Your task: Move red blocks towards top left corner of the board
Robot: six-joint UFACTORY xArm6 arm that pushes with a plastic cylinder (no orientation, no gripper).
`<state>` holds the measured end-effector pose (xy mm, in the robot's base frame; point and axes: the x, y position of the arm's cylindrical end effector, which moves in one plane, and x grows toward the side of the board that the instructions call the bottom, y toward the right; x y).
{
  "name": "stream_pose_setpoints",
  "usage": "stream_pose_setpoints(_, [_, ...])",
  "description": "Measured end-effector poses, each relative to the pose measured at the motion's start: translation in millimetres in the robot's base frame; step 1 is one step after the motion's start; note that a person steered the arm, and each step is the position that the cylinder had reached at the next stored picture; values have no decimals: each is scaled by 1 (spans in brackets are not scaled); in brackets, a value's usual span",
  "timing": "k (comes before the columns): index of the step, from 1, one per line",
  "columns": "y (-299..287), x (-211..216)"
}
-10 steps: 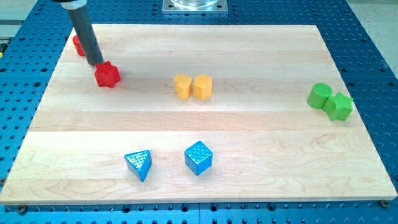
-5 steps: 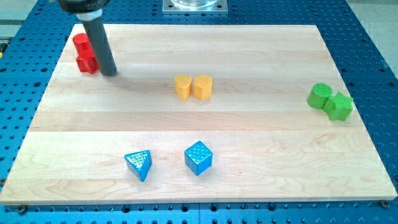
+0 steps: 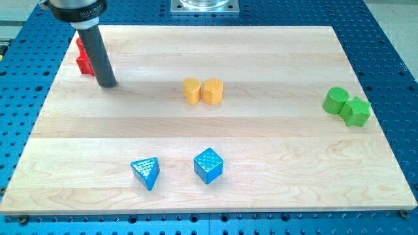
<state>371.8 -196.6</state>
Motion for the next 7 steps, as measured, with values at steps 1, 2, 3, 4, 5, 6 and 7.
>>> stream_pose_setpoints(1, [-6, -7])
stream_pose_setpoints(2, [-6, -54])
stream_pose_setpoints(3, [4, -46])
stream_pose_setpoints(4, [-4, -14])
stream_pose_setpoints(5, [-50, -22])
stream_pose_setpoints(6, [-40, -47])
stream_pose_setpoints(7, [-33, -56])
